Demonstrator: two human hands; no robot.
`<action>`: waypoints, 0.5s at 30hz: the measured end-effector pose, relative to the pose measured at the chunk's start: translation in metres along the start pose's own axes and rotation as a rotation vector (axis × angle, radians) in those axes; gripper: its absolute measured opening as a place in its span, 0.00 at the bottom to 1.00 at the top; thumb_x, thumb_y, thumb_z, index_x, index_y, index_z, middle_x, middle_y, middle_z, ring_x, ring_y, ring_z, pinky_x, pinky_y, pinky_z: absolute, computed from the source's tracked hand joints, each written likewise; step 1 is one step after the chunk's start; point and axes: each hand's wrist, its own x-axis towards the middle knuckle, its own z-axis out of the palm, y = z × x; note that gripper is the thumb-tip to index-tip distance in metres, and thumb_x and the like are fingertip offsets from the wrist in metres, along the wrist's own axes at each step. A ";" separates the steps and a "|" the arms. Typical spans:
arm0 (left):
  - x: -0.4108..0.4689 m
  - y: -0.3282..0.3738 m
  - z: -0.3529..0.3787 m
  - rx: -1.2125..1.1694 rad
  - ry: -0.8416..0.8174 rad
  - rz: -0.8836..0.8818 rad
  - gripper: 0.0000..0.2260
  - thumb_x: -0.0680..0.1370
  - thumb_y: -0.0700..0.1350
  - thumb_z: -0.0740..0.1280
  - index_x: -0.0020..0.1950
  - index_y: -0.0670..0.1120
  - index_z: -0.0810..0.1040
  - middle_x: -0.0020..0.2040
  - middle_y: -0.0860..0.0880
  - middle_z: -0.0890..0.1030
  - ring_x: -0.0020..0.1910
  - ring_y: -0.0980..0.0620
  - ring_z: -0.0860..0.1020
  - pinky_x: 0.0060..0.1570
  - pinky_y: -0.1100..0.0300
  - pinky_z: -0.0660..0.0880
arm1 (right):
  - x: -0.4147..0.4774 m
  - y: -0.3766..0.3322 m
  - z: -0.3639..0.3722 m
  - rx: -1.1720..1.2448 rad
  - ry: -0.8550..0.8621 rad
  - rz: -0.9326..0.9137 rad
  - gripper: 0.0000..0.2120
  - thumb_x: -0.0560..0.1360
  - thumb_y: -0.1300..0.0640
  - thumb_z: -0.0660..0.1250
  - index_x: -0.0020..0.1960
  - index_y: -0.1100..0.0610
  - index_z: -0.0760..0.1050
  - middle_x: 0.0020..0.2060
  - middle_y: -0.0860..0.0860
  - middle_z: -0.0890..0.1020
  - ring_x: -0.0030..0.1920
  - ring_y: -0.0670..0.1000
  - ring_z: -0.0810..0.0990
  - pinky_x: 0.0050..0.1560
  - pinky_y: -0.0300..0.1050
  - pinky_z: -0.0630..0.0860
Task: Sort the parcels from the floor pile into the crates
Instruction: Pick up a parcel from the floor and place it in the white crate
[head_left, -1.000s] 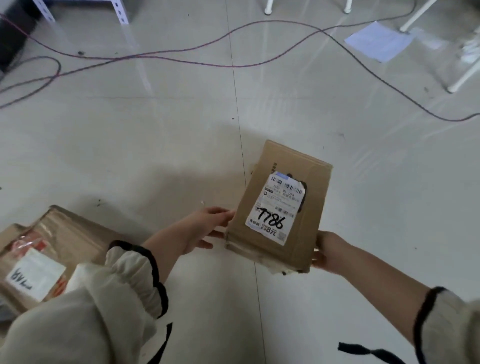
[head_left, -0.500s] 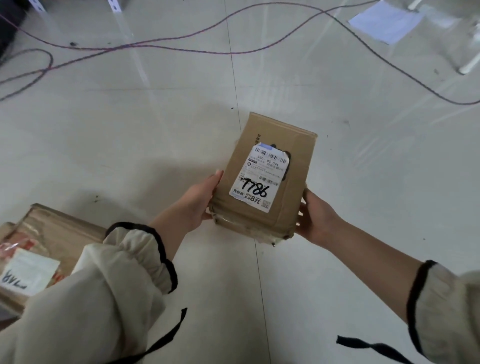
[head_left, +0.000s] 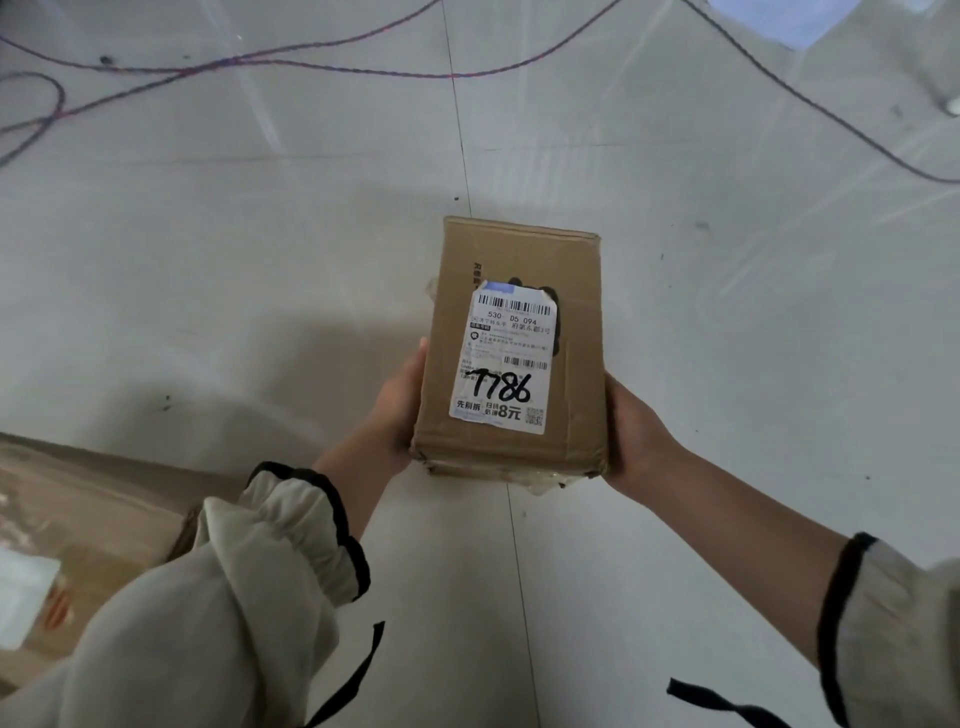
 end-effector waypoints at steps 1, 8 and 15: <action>0.001 0.001 0.003 -0.005 0.013 0.011 0.19 0.81 0.55 0.57 0.60 0.43 0.78 0.56 0.41 0.81 0.56 0.41 0.79 0.61 0.44 0.73 | 0.000 -0.002 -0.001 0.007 0.008 0.003 0.20 0.78 0.42 0.59 0.62 0.51 0.77 0.60 0.50 0.80 0.63 0.54 0.76 0.66 0.55 0.70; -0.010 0.007 0.037 0.050 0.000 -0.006 0.23 0.81 0.57 0.56 0.70 0.44 0.69 0.65 0.43 0.75 0.63 0.40 0.74 0.65 0.41 0.69 | -0.021 -0.029 -0.016 0.060 0.001 -0.012 0.18 0.80 0.45 0.57 0.59 0.53 0.79 0.56 0.53 0.83 0.56 0.53 0.82 0.58 0.52 0.76; -0.104 0.077 0.079 0.056 -0.046 0.059 0.21 0.81 0.53 0.55 0.66 0.42 0.72 0.60 0.41 0.79 0.57 0.39 0.78 0.53 0.47 0.77 | -0.117 -0.092 0.009 0.113 0.047 -0.093 0.18 0.78 0.42 0.58 0.51 0.48 0.84 0.54 0.51 0.84 0.54 0.52 0.83 0.46 0.47 0.81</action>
